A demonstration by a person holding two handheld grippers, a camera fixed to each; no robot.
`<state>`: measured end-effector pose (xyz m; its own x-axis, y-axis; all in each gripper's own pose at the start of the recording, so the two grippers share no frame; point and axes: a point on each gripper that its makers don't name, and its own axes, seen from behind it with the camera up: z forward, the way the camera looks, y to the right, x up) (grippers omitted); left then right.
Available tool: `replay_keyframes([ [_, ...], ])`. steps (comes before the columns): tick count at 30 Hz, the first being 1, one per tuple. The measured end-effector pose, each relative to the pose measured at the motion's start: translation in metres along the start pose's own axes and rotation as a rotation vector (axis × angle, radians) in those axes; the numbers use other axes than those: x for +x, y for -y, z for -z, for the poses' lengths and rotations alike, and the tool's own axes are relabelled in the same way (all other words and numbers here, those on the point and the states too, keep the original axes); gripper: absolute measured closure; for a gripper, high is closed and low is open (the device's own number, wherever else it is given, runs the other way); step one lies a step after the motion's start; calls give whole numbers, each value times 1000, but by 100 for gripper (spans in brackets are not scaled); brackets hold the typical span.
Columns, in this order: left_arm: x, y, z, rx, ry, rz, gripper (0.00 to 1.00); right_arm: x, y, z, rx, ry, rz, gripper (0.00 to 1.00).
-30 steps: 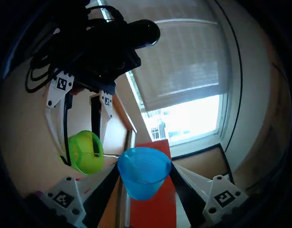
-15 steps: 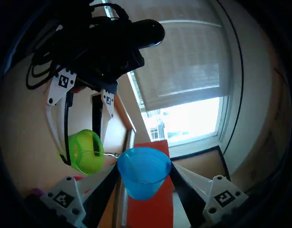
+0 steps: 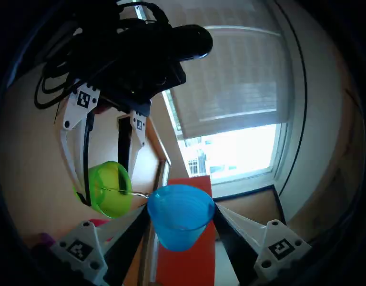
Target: Pour water
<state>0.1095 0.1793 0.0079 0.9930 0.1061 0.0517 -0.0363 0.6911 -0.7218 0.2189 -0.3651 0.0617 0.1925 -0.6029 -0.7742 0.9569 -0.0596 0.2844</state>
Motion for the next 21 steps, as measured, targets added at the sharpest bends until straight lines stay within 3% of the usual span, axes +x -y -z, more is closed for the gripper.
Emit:
replay_keyframes([
  [21, 2, -1, 2, 1, -2, -1, 13, 5, -1, 1, -2, -3, 31, 7],
])
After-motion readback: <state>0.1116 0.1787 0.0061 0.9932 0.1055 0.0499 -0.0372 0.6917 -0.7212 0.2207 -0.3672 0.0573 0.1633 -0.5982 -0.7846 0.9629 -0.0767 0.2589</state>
